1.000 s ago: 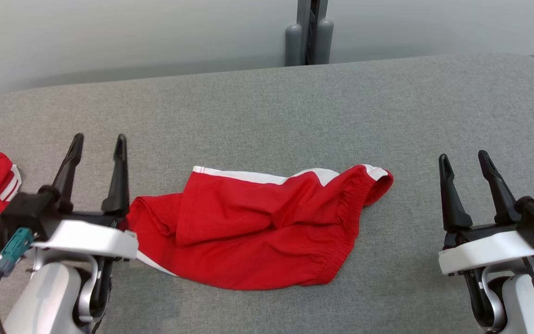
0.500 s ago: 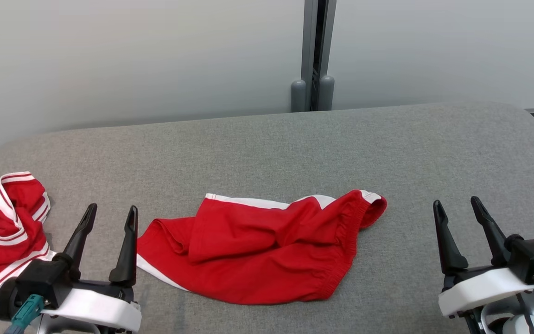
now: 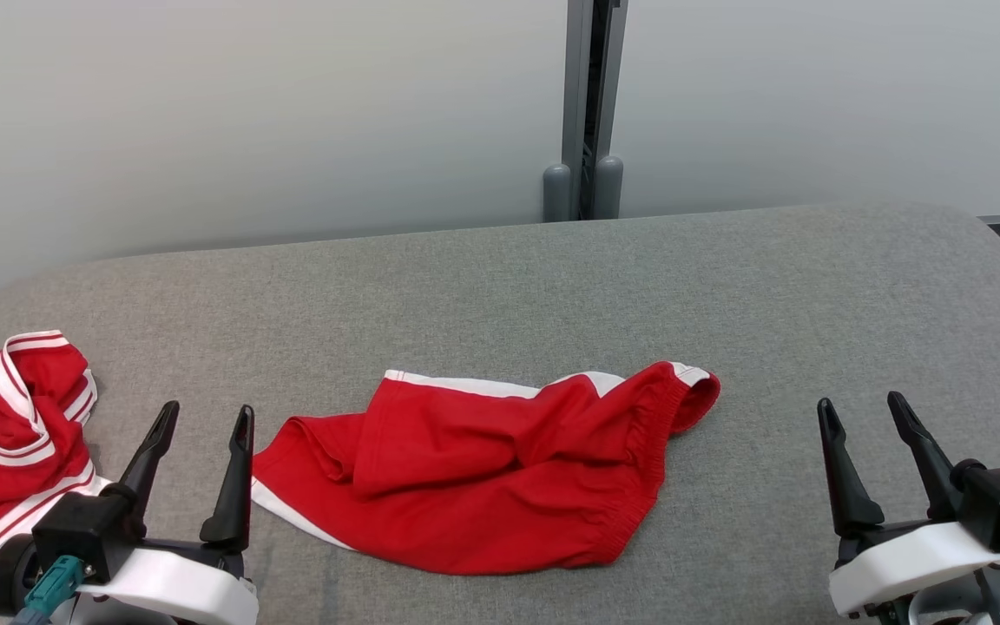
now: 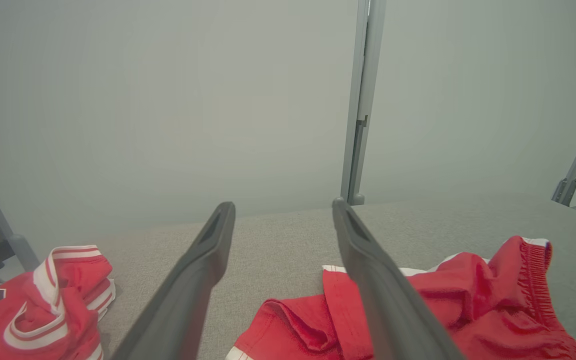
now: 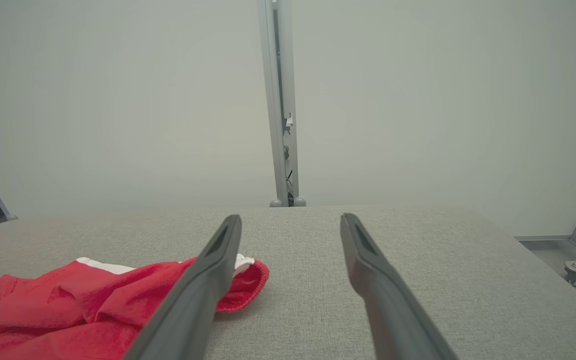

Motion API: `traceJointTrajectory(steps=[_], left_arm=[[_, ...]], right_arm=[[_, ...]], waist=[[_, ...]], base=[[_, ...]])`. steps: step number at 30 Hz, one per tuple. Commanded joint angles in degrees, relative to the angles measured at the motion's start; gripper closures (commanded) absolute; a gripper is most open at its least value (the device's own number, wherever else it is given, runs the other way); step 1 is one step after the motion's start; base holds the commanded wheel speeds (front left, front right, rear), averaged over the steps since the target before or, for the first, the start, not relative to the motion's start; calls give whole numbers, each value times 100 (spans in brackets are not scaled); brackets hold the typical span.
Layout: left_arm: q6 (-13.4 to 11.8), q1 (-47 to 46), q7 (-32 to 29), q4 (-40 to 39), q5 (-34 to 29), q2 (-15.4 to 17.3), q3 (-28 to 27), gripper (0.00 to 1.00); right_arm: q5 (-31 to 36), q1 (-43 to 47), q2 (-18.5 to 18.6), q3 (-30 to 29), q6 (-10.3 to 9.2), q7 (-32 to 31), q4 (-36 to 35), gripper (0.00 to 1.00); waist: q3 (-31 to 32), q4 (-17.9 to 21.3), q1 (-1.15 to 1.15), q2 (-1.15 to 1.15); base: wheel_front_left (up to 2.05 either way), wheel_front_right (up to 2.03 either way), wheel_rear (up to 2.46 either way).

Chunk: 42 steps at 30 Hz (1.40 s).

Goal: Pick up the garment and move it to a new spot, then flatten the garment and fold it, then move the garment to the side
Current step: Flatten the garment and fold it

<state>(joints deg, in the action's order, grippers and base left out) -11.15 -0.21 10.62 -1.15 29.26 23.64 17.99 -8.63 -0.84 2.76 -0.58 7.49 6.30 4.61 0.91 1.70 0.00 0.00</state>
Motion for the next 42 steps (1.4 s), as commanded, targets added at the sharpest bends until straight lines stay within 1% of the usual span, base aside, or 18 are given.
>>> traceJointTrajectory(steps=[1, 21, 29, 32, 36, 40, 42], left_arm=[[-10, -36, -5, 20, 1, 27, -3, 0], [-58, -153, -20, 152, 72, 40, 41, 0], [-64, -164, -7, 162, 70, 40, 66, 0], [-78, -232, -27, 115, 41, 44, 89, 0], [-70, -317, 3, 99, 26, 41, 91, 0], [-55, -408, 44, 122, 25, 9, 105, 0], [-44, -433, 54, 125, 28, 1, 114, 0]], right_arm=[[9, 14, 31, -12, 1, -33, -17, 0], [41, -97, 31, 10, 1, -78, -6, 0], [76, -113, 31, 97, 1, -109, -37, 0], [81, -125, 27, 376, 1, -222, 21, 0], [13, -169, 34, 941, 0, -379, 148, 0], [-95, -188, 32, 1429, 1, -560, 431, 0], [-128, -166, 33, 1537, 1, -675, 539, 0]], waist=[[-4, -2, 0, 0], [-11, 27, 0, 0], [-36, -55, 0, 0], [-107, -135, 0, 0], [-297, -247, 0, 0], [-481, -368, 0, 0], [-535, -404, 0, 0]], base=[[0, 0, 0], [0, 0, 0], [0, 0, 0], [0, 0, 0], [0, 0, 0], [0, 0, 0], [0, 0, 0]])
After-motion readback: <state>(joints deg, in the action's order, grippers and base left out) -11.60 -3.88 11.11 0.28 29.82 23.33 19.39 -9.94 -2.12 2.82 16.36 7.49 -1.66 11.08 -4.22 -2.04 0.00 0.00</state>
